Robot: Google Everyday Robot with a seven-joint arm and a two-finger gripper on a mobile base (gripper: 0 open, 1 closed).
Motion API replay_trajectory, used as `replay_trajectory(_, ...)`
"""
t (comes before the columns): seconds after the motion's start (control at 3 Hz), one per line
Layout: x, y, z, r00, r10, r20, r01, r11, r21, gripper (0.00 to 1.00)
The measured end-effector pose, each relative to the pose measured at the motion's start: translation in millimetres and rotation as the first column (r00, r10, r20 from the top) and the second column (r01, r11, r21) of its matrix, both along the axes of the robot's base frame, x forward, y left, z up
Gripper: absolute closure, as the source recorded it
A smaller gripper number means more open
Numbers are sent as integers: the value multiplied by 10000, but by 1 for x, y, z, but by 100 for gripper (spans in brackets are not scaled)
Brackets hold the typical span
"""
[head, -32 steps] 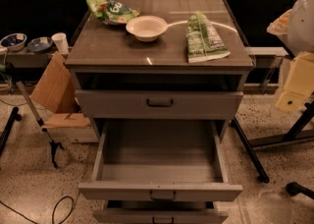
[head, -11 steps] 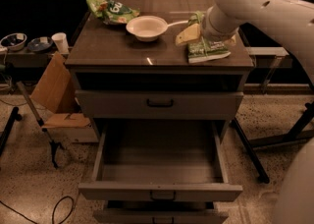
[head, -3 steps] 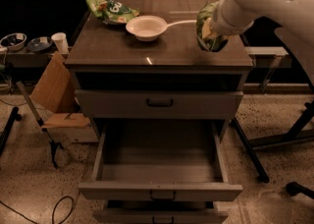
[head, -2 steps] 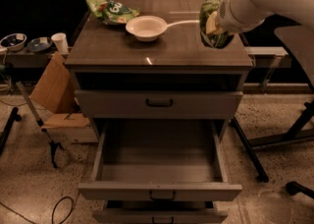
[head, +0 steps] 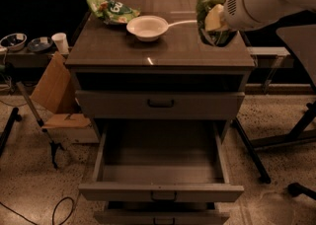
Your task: Place green jalapeno chip bag into middle drawer
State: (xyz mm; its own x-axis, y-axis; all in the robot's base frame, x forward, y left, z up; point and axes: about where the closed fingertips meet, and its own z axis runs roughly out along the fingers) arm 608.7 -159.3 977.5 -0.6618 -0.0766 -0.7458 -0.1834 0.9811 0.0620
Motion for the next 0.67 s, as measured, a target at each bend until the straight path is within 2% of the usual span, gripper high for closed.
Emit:
replay_trajectory(0.33,-17,46,-10,9781,2003,-565,-1977,9790,492,100)
replay_trajectory(0.67,-30,81,-29,9197,3724,-1246,-3634,9273,897,100)
